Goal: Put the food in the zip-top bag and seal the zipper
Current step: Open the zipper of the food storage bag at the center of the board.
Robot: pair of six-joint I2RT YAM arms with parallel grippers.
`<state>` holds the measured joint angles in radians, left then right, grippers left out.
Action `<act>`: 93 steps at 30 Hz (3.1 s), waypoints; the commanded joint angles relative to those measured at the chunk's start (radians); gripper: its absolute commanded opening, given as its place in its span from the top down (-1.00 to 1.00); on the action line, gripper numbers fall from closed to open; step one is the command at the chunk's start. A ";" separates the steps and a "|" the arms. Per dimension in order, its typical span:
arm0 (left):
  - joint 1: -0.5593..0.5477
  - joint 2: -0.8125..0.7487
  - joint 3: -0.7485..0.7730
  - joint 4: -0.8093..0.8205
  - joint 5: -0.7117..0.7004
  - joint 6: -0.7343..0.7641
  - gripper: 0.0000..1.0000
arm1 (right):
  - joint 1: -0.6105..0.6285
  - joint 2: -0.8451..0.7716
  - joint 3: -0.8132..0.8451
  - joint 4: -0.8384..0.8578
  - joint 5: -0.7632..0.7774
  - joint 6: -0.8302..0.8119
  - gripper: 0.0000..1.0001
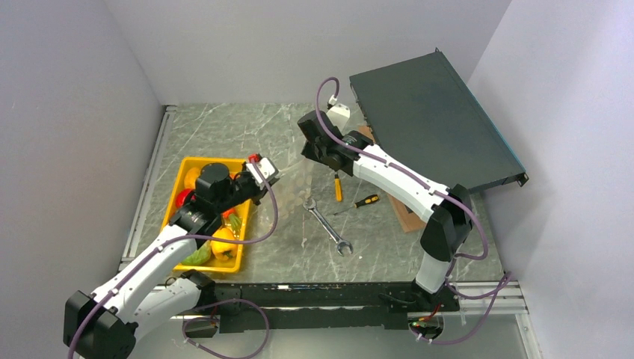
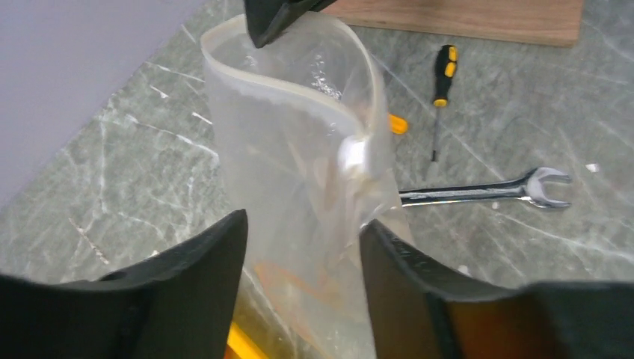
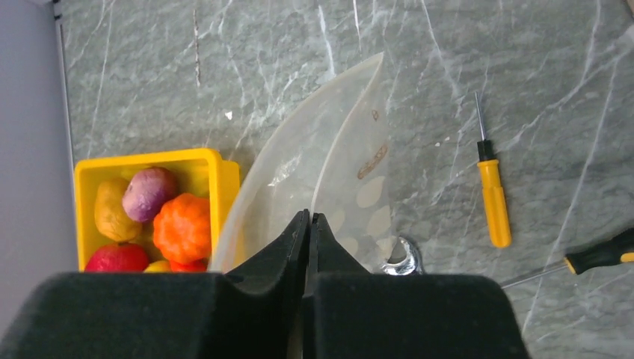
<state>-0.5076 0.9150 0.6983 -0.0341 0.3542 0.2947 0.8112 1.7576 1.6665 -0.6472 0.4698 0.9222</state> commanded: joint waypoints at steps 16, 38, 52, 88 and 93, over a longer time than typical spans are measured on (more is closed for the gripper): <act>0.065 -0.199 -0.011 0.126 -0.094 -0.322 -0.49 | 0.142 -0.325 -0.357 0.441 -0.130 -0.627 1.00; 0.053 -0.218 -0.111 -0.054 -0.086 -1.359 -0.72 | 0.338 -0.403 -0.575 0.631 -0.019 -0.712 1.00; -0.139 -0.195 -0.025 -0.265 -0.350 -1.425 -0.36 | 0.432 -0.426 -0.593 0.700 0.035 -0.775 1.00; -0.141 -0.360 0.123 -0.802 -0.472 -1.053 -0.66 | 0.448 -0.490 -0.643 0.628 0.124 -0.743 1.00; -0.141 -0.381 0.265 -1.079 -0.632 -1.062 -0.83 | 0.448 -0.487 -0.653 0.643 0.122 -0.766 1.00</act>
<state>-0.6460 0.5594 0.8673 -0.8879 -0.1448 -0.7937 1.2537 1.2812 0.9882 -0.0521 0.5934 0.1795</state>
